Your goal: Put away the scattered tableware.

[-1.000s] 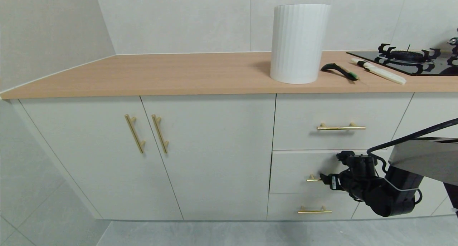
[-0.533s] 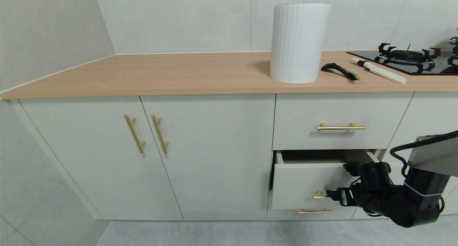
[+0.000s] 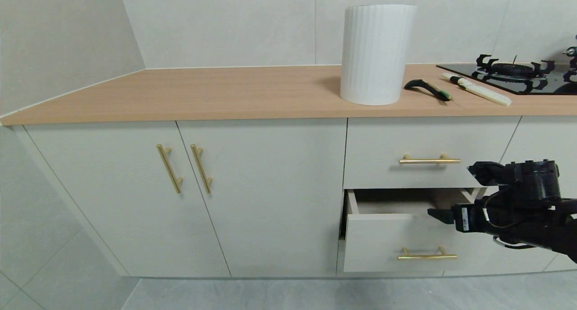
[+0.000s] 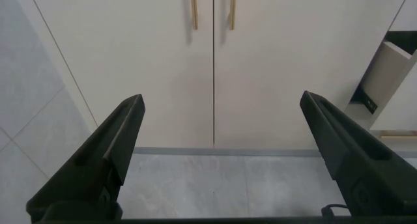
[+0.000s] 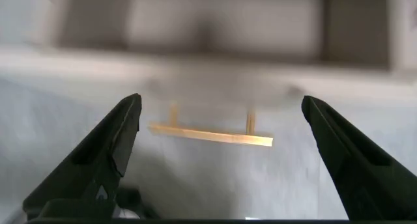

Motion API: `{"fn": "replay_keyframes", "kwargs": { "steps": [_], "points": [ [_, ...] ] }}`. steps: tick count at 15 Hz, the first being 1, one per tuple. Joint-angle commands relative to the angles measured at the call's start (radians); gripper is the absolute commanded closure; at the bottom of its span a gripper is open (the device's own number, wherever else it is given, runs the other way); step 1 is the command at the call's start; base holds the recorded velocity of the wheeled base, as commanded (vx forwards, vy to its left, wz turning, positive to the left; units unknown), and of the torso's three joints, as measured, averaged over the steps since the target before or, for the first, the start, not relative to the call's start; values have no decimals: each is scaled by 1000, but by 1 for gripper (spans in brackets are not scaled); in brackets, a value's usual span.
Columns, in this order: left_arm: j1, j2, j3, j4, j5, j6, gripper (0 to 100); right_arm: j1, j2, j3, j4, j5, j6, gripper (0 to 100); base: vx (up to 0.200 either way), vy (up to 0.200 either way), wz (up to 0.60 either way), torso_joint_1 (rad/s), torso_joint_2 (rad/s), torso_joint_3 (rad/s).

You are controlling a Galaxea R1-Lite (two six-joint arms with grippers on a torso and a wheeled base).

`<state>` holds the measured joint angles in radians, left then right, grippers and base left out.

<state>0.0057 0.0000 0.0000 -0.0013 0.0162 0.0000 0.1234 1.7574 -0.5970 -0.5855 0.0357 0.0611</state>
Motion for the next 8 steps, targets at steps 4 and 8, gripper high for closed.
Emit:
{"fn": "replay_keyframes", "kwargs": {
  "steps": [4, 8],
  "points": [
    [0, 2, 0, 0, 1, -2, 0, 42, 123, -7, -183, -57, 3, 0, 0, 0, 0, 0, 0, 0],
    [0, 2, 0, 0, 1, 0, 0, 70, 310, -53, -326, -152, 2, 0, 0, 0, 0, 0, 0, 0]
  ]
}}
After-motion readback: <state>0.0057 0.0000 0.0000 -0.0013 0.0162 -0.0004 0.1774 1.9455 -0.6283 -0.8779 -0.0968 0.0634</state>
